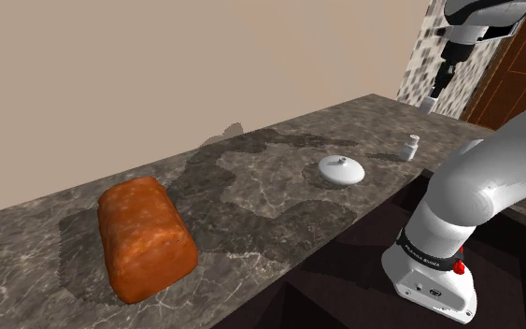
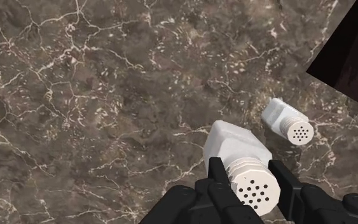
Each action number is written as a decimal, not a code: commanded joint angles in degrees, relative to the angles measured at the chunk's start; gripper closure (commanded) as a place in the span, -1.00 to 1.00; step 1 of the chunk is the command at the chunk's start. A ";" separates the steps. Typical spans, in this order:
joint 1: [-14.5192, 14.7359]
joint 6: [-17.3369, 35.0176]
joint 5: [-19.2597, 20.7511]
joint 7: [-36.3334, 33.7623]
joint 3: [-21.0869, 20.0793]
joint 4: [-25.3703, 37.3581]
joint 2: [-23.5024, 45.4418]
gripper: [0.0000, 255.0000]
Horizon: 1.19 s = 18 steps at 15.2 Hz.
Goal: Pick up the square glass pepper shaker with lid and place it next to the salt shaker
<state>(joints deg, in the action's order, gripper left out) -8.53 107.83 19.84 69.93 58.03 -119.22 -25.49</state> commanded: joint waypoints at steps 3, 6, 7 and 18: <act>0.20 3.00 0.26 0.13 1.27 -2.48 0.43 1.00; 0.46 5.35 0.38 0.24 2.36 -4.32 0.90 1.00; 0.58 6.15 0.40 0.30 2.76 -4.91 1.09 1.00; 3.12 15.24 -0.32 1.60 8.37 -10.69 4.47 1.00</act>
<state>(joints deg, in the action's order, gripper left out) -5.62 122.13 19.56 71.36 65.84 -129.31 -21.31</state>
